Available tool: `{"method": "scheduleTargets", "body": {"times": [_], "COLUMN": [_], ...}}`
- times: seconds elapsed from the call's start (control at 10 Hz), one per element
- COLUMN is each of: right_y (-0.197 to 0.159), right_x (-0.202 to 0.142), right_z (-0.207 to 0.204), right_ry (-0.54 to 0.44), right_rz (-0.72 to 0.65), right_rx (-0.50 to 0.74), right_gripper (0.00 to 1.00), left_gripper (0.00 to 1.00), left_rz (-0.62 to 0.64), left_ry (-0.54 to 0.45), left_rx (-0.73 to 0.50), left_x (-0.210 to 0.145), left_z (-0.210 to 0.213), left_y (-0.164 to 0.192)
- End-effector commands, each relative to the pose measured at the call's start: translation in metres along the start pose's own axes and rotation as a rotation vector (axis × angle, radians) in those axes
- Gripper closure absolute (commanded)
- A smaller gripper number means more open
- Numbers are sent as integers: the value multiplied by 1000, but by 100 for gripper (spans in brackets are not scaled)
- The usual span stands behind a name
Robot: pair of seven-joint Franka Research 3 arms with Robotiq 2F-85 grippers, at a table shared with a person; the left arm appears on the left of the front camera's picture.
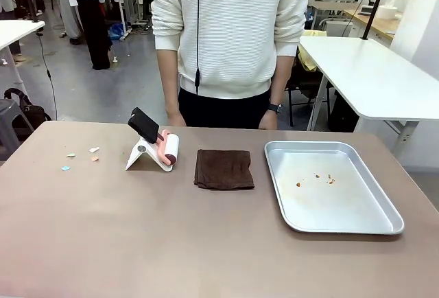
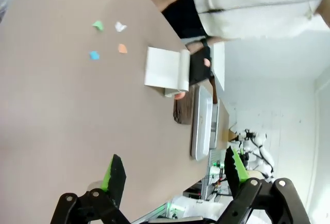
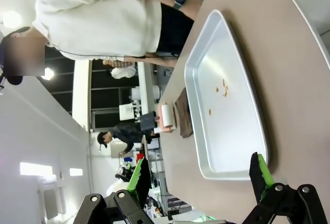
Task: Clean the surface of the table.
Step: Hold the Lint Roller with your left hand and the towel with your right hand.
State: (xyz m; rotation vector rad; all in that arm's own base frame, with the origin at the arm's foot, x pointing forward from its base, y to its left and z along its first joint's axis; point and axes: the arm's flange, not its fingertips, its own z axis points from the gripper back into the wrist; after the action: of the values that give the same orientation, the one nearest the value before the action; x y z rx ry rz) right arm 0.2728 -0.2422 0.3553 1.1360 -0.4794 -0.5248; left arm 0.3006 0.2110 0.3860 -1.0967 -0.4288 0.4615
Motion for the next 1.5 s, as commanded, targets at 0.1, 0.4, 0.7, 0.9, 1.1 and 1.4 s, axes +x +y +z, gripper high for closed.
{"method": "scheduleTargets", "body": {"times": [0.1, 0.4, 0.7, 0.9, 1.1, 1.4], "right_y": [3, 3, 17, 66, 117, 195], "right_x": [-3, -3, -12, -41, -68, -106], "right_z": [8, 8, -3, -24, -62, -158], "right_ry": [10, 10, -27, -77, 26, 228], "right_rz": [1, 1, 39, 210, 352, 642], "right_rx": [-12, -12, -56, -73, -137, -201], "right_gripper": [0, 0, 0, 0, 0, 0], "left_gripper": [0, 0, 0, 0, 0, 0], "left_rz": [-45, -45, -102, -198, -327, -249], "left_ry": [21, 21, -6, -19, 79, 248], "left_rx": [-15, -15, 24, 81, 110, 193], "left_x": [-4, -4, 3, 19, 26, 25], "left_z": [2, 2, 1, -2, -27, -97], "left_y": [-11, -11, -29, -80, -143, -232]}}
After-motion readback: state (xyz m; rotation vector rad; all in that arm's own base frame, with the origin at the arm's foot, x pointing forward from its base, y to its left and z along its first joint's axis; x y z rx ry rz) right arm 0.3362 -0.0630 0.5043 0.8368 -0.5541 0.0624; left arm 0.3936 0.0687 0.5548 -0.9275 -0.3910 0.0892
